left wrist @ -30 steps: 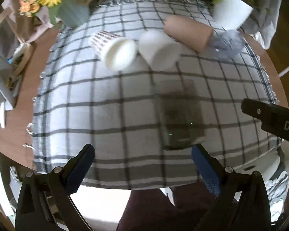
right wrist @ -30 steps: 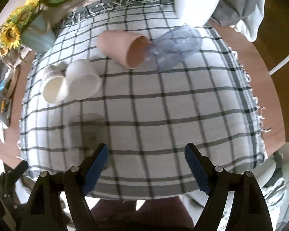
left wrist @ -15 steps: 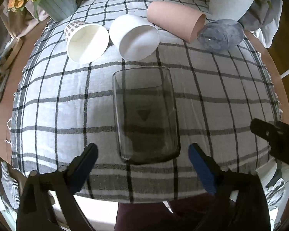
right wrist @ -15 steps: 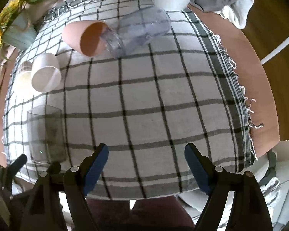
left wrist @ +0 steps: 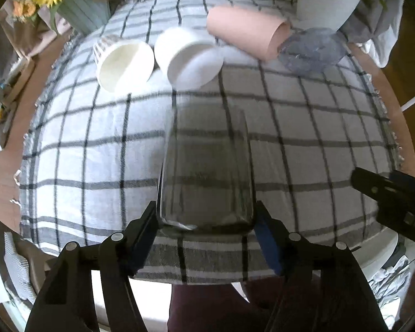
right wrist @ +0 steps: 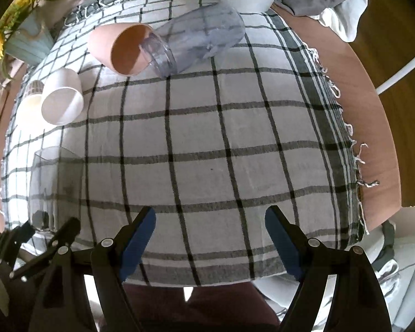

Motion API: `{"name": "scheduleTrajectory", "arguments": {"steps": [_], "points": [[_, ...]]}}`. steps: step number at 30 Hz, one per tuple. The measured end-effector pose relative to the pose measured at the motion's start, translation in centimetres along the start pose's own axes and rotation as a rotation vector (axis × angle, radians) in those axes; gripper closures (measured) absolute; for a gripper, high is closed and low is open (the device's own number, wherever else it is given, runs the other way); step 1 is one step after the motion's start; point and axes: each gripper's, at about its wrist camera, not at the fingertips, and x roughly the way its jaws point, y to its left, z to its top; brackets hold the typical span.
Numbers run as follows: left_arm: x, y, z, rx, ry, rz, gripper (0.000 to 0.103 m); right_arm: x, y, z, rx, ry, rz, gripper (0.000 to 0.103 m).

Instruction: Flip cup upside down

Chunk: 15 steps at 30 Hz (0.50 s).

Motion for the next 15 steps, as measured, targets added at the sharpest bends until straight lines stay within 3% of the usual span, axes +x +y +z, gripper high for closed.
{"name": "scheduleTrajectory", "arguments": {"steps": [15], "points": [[-1.0, 0.1, 5.2, 0.020, -0.104, -0.013, 0.037, -1.0, -0.5, 1.1, 0.054, -0.041, 0.064, 0.022]]}}
